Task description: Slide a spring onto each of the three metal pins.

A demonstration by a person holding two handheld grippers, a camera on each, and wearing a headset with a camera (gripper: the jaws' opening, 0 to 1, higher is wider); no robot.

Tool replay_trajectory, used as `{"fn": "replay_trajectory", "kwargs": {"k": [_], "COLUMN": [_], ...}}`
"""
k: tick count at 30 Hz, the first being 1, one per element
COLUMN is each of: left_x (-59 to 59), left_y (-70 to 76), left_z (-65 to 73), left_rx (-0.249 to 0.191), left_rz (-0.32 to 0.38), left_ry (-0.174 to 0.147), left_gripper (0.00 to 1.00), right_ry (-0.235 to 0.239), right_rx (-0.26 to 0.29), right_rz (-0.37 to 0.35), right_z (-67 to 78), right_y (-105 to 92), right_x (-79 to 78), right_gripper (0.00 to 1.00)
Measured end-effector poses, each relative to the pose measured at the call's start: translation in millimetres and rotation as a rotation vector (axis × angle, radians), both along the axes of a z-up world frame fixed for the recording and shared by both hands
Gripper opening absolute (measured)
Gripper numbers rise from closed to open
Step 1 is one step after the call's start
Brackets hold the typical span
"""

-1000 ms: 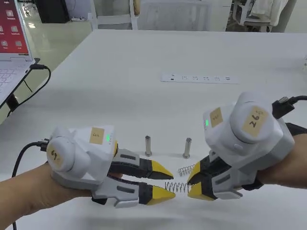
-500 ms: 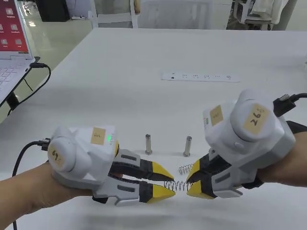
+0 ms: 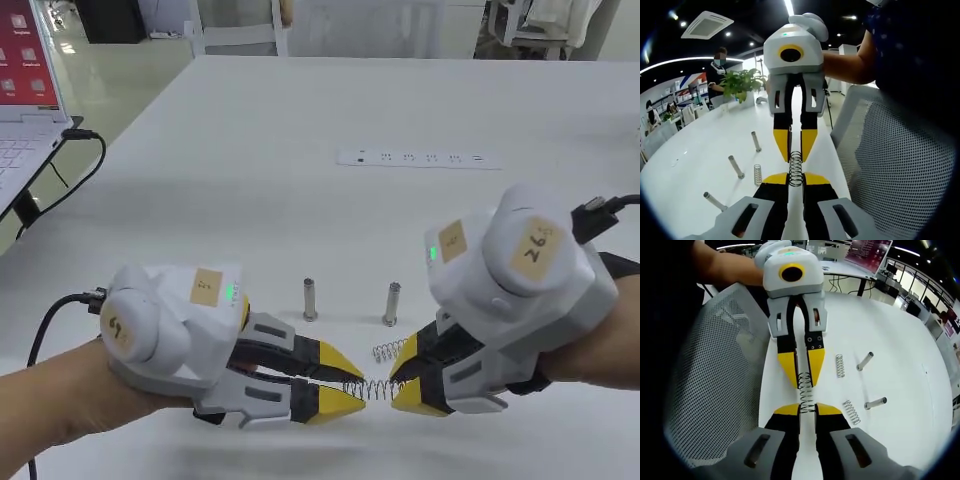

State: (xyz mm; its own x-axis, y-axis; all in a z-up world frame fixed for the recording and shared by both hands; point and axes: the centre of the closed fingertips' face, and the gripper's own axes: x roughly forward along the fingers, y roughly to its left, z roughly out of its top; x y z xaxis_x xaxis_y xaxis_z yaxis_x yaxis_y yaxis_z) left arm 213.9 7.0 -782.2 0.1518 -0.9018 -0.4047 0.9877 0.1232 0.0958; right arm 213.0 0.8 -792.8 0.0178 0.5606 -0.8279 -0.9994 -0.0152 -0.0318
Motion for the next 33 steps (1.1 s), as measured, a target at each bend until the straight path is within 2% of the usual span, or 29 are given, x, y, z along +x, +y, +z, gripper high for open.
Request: {"fn": "replay_trajectory", "kwargs": {"k": [13,20,22,33], "left_x": [-0.8,-2.1,-2.9,-4.3], "left_y": [-1.7,-3.8,-5.1,-5.7], "left_z": [5.8,13.9,18.2,20.8], "left_rx": [-0.017,-0.045,-0.064,-0.066], "left_rz": [-0.003,-0.006,-0.005,-0.008], "left_ry": [-0.008,-0.018,-0.01,-0.025], "left_gripper": [0.02,0.02,0.02,0.02], "right_ry": [0.015,0.023,0.026,0.019], "right_rx": [0.013,0.008,0.006,0.012], "right_rz": [-0.007,-0.012,-0.014,-0.015], "right_z": [-2.0,-5.1,-5.8,-3.9], "right_y": [2.4,0.6,0.3,0.6], "right_x": [-0.6,-0.9,-1.4,-2.0], "right_gripper": [0.1,0.1,0.1,0.09]}}
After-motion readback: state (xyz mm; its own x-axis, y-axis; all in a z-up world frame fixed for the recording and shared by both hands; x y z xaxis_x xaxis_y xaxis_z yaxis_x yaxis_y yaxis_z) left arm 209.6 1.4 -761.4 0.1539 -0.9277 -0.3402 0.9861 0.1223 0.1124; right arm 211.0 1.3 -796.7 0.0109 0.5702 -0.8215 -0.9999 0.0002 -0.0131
